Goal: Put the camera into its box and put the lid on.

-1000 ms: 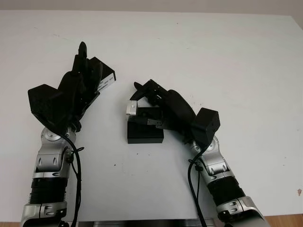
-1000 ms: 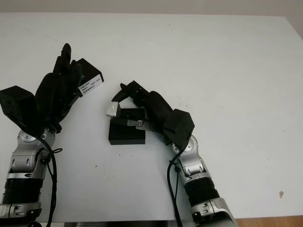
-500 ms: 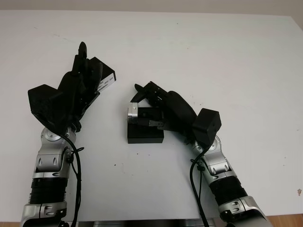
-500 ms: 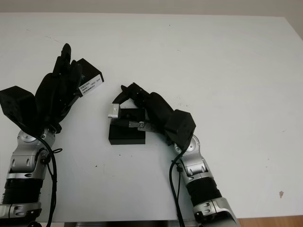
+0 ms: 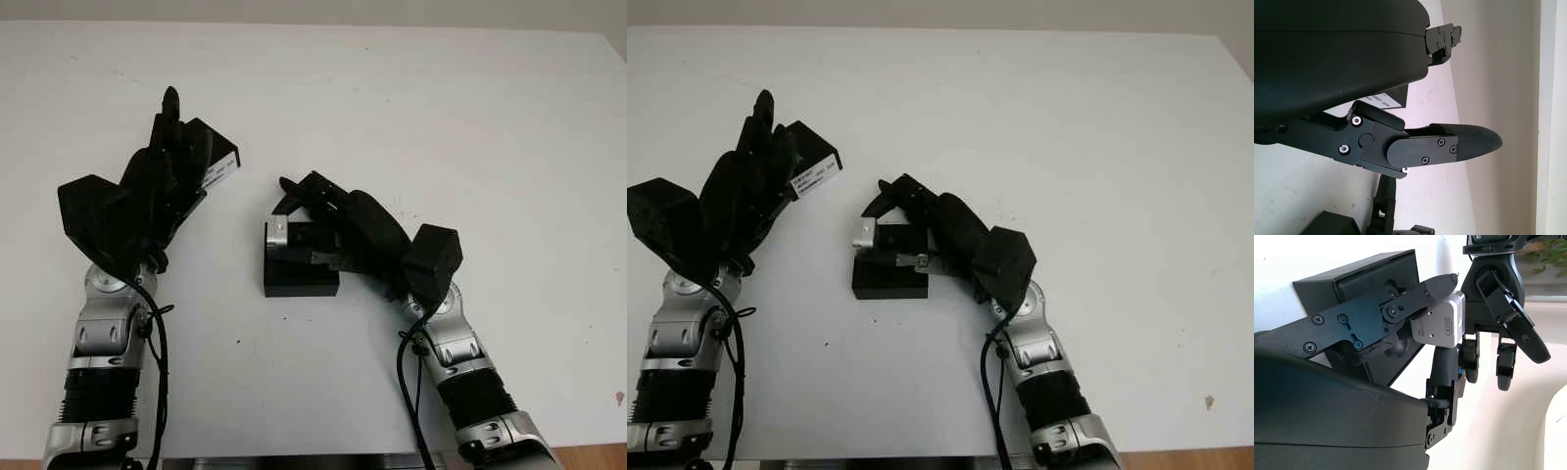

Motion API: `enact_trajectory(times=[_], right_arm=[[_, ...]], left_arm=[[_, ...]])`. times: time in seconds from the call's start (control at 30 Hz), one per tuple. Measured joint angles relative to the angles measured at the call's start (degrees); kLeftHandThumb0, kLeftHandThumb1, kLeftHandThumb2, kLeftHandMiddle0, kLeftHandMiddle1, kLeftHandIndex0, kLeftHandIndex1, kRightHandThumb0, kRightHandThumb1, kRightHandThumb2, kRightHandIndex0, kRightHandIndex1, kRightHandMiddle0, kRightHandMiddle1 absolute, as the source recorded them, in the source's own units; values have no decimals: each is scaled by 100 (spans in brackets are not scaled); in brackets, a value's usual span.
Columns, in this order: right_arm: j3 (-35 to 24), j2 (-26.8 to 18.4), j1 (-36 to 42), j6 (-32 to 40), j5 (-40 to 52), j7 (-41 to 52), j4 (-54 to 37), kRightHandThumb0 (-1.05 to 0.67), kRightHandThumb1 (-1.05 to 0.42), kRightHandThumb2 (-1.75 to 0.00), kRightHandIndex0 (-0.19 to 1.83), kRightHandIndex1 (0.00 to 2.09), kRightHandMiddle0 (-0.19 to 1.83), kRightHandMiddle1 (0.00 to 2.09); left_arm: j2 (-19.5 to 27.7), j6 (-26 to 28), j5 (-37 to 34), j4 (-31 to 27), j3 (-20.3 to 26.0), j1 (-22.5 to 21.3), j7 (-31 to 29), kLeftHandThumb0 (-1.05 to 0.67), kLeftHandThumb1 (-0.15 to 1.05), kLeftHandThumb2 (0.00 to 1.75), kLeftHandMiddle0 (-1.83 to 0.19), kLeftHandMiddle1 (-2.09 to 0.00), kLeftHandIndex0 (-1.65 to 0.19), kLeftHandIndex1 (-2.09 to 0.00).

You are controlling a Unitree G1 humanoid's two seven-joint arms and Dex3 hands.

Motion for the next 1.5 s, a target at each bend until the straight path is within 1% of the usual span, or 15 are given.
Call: enact_trajectory(times=[0.93,1.2,1.5], right_arm=[[-13,-5,50,16,5,6,-46,-51,-95,-5,16,5,39,163],[-12,-54,108,103,5,17,-173,-50,-95,-5,17,6,39,163],[-10,-61,246,278,127,105,-357,-53,-95,-5,15,5,39,166]], left_arm=[[2,-107,17,36,0,0,-17,-74,105,49,19,0,19,0],[2,-105,18,38,0,0,-10,-74,105,49,19,0,19,0],[3,-103,21,38,-1,0,-8,-74,105,50,19,0,19,0]])
